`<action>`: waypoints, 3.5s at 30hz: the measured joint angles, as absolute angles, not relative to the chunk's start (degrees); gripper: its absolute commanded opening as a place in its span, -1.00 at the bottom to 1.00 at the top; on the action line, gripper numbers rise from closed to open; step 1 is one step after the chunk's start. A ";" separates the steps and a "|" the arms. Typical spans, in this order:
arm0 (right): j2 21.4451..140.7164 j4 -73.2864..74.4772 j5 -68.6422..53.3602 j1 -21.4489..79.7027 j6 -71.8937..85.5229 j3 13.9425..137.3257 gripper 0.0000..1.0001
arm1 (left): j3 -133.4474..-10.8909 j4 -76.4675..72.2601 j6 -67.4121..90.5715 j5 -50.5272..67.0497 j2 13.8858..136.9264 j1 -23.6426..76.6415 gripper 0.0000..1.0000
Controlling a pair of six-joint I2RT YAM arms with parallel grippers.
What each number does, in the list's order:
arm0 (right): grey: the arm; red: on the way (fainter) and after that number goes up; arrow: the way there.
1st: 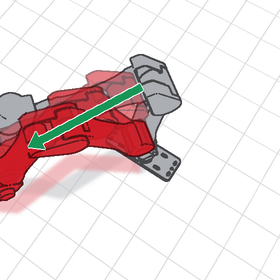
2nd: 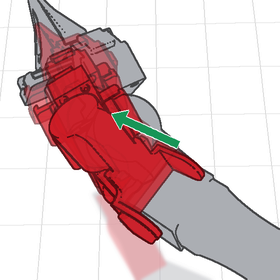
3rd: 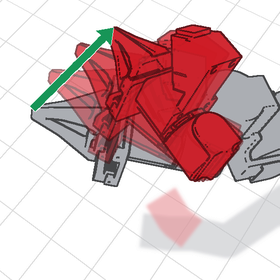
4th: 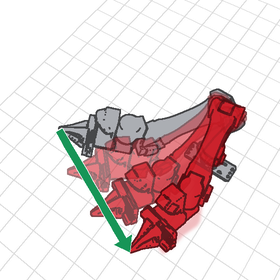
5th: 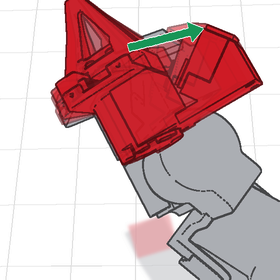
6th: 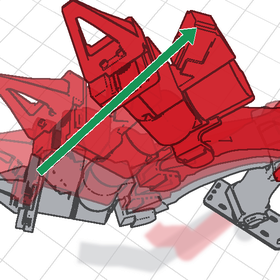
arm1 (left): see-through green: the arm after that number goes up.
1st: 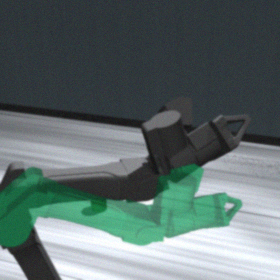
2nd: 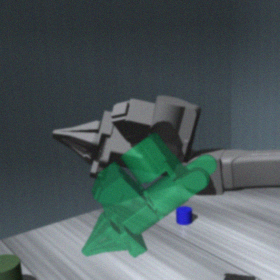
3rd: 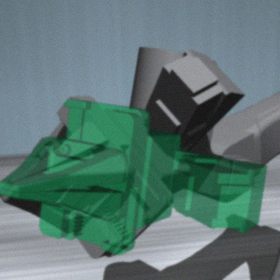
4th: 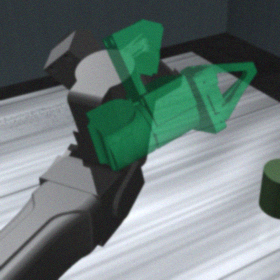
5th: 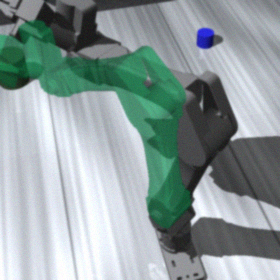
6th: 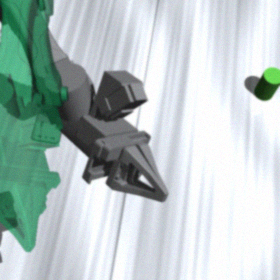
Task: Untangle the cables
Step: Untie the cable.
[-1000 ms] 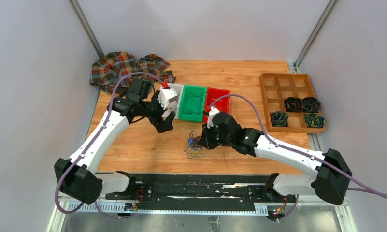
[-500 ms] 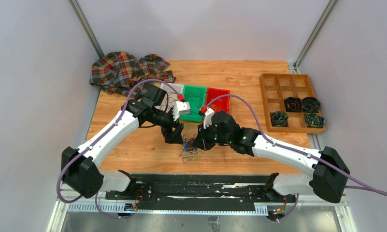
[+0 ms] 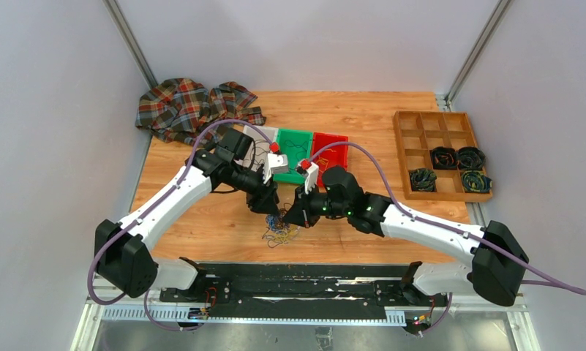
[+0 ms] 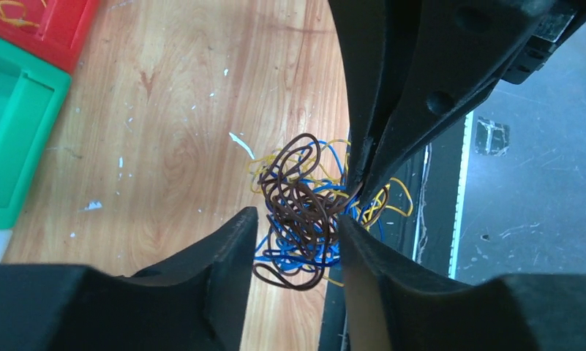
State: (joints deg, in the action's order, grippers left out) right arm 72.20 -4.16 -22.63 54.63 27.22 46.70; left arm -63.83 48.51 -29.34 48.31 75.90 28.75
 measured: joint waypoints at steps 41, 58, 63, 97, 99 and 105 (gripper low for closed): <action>59.86 -11.14 0.30 59.02 25.23 40.03 0.13 | -65.25 42.11 -10.24 46.17 69.12 28.97 -0.99; 68.29 -23.09 12.64 62.02 19.79 40.86 0.11 | -69.54 43.48 -8.12 47.64 68.51 28.97 -0.99; 71.81 -27.73 15.94 62.74 18.70 40.86 0.09 | -71.68 44.93 -8.10 47.77 68.51 28.97 -0.99; 61.67 -27.31 25.96 62.74 27.64 15.22 0.03 | -113.62 56.05 -9.37 36.58 70.08 29.02 -0.99; 58.24 -25.34 25.91 62.74 27.92 14.61 0.12 | -114.41 56.31 -9.52 35.86 70.63 29.02 -0.99; 45.82 -18.81 24.38 62.74 27.38 14.39 0.35 | -115.24 56.55 -10.04 34.39 71.13 29.02 -0.99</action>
State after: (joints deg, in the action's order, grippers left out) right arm 45.82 -18.81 24.38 62.74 27.38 14.39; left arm -115.24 56.55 -10.04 34.39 71.13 29.02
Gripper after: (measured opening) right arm 0.622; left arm 0.011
